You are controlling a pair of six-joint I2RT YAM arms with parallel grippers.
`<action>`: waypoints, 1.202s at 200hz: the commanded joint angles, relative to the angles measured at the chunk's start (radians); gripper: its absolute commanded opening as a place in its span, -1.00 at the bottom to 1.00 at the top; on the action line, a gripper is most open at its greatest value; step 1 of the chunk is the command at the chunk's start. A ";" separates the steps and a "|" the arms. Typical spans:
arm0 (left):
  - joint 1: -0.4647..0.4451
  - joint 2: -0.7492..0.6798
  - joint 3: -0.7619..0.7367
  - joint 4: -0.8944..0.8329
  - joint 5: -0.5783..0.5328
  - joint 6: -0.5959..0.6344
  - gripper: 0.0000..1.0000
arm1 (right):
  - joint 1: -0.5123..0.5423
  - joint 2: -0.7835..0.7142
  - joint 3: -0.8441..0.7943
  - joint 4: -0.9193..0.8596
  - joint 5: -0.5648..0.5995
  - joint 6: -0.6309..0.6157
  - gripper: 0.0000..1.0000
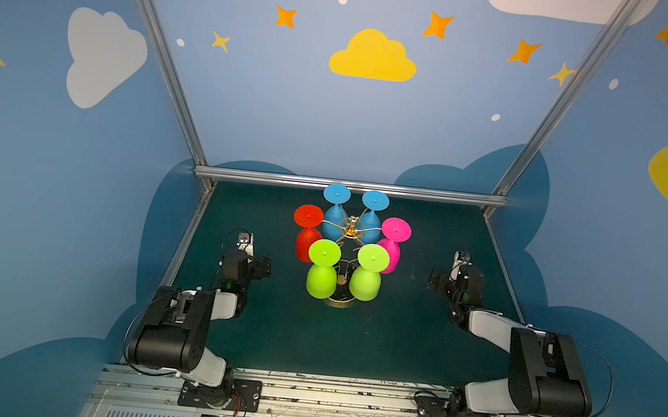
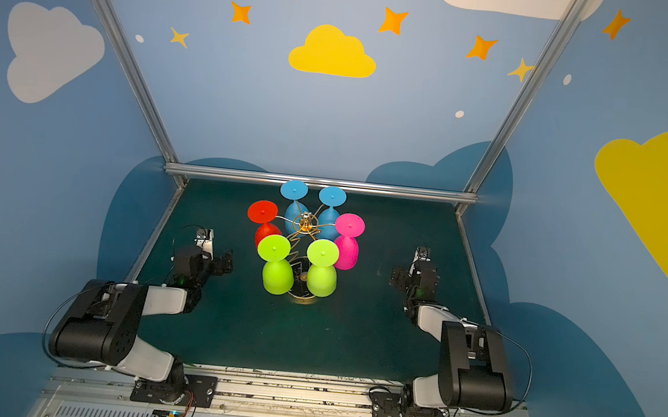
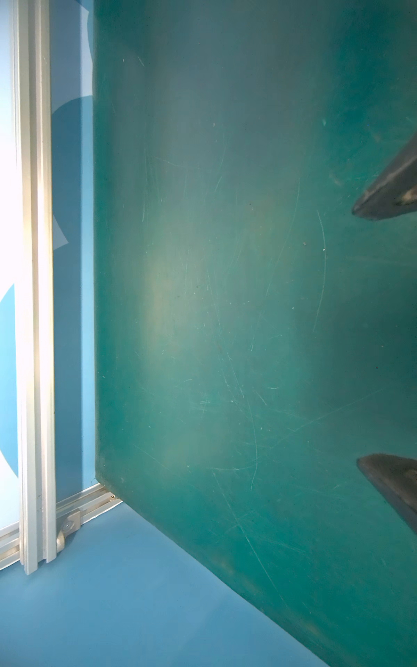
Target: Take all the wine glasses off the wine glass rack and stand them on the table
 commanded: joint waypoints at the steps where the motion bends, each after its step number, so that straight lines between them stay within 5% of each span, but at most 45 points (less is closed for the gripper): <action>1: 0.005 0.007 0.012 0.024 -0.006 -0.020 1.00 | 0.007 -0.026 0.019 0.000 0.038 0.018 0.97; 17: 0.005 -0.046 0.004 0.035 -0.124 -0.064 1.00 | 0.020 -0.106 0.080 -0.150 0.071 0.008 0.97; 38: 0.004 -0.241 0.097 -0.313 -0.185 -0.115 1.00 | 0.026 -0.204 0.252 -0.436 0.124 0.130 0.98; 61: 0.014 -0.377 0.159 -0.450 -0.199 -0.280 1.00 | 0.021 -0.304 0.355 -0.559 -0.040 0.247 0.98; 82: 0.014 -0.480 0.124 -0.372 -0.106 -0.393 1.00 | 0.008 -0.393 0.349 -0.559 -0.123 0.356 0.97; 101: 0.014 -0.577 0.068 -0.311 -0.057 -0.523 1.00 | -0.024 -0.504 0.294 -0.485 -0.346 0.361 0.97; 124: 0.015 -0.676 0.074 -0.355 0.007 -0.554 1.00 | -0.035 -0.603 0.281 -0.469 -0.507 0.424 0.63; 147: 0.015 -0.760 0.116 -0.439 0.108 -0.547 1.00 | -0.036 -0.592 0.356 -0.549 -0.697 0.493 0.39; 179: 0.016 -0.818 0.141 -0.489 0.195 -0.538 1.00 | -0.019 -0.497 0.420 -0.453 -0.975 0.675 0.33; 240: 0.015 -0.847 0.151 -0.520 0.230 -0.537 1.00 | 0.097 -0.378 0.538 -0.530 -0.968 0.660 0.23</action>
